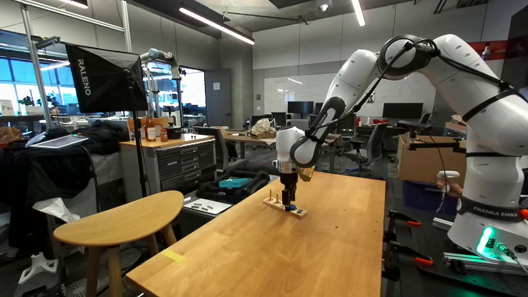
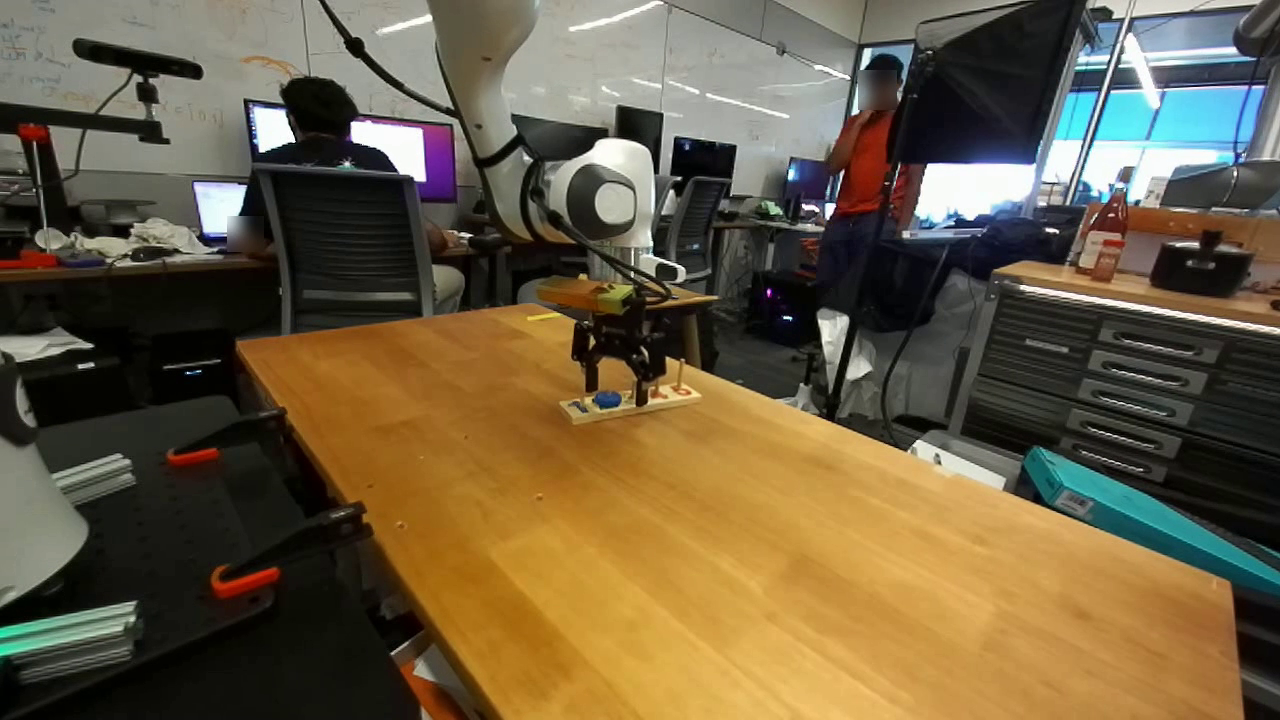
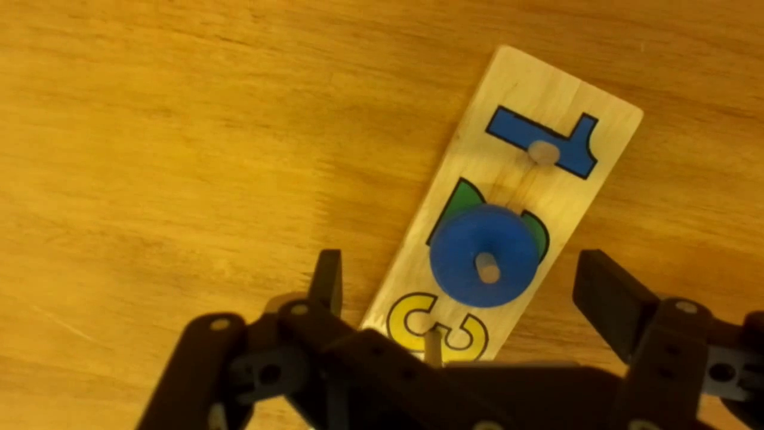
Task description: Pick up the blue object from the wooden holder and put it on the table.
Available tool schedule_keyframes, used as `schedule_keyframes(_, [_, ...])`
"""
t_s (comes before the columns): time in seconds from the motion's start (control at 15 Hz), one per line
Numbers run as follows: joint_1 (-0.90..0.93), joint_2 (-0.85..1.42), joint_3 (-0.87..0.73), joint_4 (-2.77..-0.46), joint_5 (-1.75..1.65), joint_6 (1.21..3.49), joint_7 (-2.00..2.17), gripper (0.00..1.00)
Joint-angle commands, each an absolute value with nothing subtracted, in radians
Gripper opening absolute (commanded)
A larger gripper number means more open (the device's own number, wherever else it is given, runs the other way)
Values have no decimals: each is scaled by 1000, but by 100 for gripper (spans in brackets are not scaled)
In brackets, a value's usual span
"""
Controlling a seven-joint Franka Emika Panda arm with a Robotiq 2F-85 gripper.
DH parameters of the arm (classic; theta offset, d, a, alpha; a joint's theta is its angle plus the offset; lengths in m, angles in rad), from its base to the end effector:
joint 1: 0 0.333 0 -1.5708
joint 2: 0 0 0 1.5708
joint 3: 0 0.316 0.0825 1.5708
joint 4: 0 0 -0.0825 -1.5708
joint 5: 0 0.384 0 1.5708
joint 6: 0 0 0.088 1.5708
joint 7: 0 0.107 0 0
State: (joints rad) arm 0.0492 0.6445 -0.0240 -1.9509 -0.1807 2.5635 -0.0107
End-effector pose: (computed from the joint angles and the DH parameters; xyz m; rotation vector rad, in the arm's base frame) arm 0.6098 0.0183 0.1410 3.0161 0.2928 -0.0481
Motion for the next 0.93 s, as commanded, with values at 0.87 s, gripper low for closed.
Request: schedule_keyframes(0.87, [50, 588, -10, -1983, -162, 2539, -20, 100])
